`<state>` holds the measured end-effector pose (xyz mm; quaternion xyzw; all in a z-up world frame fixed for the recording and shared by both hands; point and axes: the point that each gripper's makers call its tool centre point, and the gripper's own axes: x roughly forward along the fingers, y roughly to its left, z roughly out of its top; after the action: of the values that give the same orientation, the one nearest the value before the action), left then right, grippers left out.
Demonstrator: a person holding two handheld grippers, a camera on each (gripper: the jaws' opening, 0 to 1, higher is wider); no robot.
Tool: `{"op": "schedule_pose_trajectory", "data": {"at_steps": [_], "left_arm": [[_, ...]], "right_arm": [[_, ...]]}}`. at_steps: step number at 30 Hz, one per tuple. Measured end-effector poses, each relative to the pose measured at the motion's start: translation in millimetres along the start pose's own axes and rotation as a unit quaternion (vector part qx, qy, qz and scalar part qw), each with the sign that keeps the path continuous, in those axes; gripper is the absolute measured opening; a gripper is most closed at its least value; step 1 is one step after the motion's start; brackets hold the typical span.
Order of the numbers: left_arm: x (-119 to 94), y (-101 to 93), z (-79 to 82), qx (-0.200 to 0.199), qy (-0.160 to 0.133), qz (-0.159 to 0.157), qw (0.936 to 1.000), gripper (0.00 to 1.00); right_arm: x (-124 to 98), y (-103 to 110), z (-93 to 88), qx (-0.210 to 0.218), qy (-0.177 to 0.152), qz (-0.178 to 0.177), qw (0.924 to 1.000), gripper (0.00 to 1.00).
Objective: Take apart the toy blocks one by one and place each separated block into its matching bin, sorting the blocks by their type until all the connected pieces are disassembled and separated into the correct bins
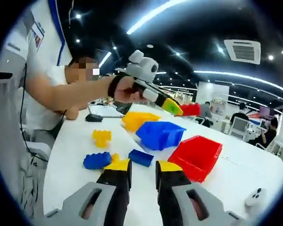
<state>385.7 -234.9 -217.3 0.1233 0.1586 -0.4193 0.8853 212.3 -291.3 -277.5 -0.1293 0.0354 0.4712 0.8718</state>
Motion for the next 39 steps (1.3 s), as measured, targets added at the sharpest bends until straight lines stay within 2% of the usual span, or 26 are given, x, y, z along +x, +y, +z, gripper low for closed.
{"op": "schedule_pose_trajectory", "data": {"at_steps": [1, 3, 6, 7, 8, 10, 16, 25, 32, 34, 38, 39], "left_arm": [[8.0, 2.1, -1.9, -0.014, 0.01, 0.013, 0.9998, 0.24], [21.3, 1.0, -3.3, -0.028, 0.014, 0.015, 0.9994, 0.24], [40.4, -3.3, -13.0, -0.044, 0.023, 0.022, 0.9985, 0.25], [42.9, -6.4, -18.6, -0.08, 0.033, 0.025, 0.9959, 0.29], [43.8, -4.6, -24.4, -0.099, 0.044, 0.033, 0.9936, 0.38], [41.9, 4.2, -31.6, -0.087, 0.057, 0.058, 0.9929, 0.47], [28.8, 2.3, -31.5, -0.085, 0.053, 0.057, 0.9934, 0.47], [-8.1, -0.4, -26.6, -0.07, 0.05, 0.055, 0.9947, 0.47], [-31.2, -1.4, -35.6, -0.067, 0.057, 0.049, 0.9949, 0.47], [-35.2, -14.1, -36.3, -0.105, 0.043, 0.015, 0.9934, 0.48], [-51.1, -40.2, -65.9, -0.089, 0.094, -0.033, 0.991, 0.46], [-53.1, -43.3, -72.5, -0.082, 0.106, -0.036, 0.9903, 0.46]], "right_arm": [[0.7, -0.3, -2.9, 0.021, -0.004, -0.003, 0.9998, 0.21], [0.9, 1.9, -6.0, 0.052, -0.014, 0.002, 0.9985, 0.21], [-2.8, 3.0, -8.3, 0.064, -0.02, 0.003, 0.9977, 0.21], [-4.1, 3.9, -9.7, 0.066, -0.02, 0.002, 0.9976, 0.2], [-6.0, 4.3, -12.4, 0.067, -0.018, 0.0, 0.9976, 0.2], [-9.2, 4.7, -15.7, 0.076, -0.018, -0.003, 0.997, 0.2], [-16.3, 2.0, -16.6, 0.099, -0.03, -0.01, 0.9945, 0.2], [-16.0, 4.1, -7.8, 0.092, -0.036, -0.009, 0.9951, 0.2], [-12.1, 10.5, -10.2, 0.089, -0.027, -0.003, 0.9956, 0.21], [-12.6, 11.3, -9.8, 0.09, -0.028, -0.004, 0.9955, 0.21], [-14.2, 13.3, -10.5, 0.092, -0.025, -0.004, 0.9954, 0.21], [-14.6, 14.2, -10.6, 0.09, -0.024, -0.002, 0.9957, 0.21]]}}
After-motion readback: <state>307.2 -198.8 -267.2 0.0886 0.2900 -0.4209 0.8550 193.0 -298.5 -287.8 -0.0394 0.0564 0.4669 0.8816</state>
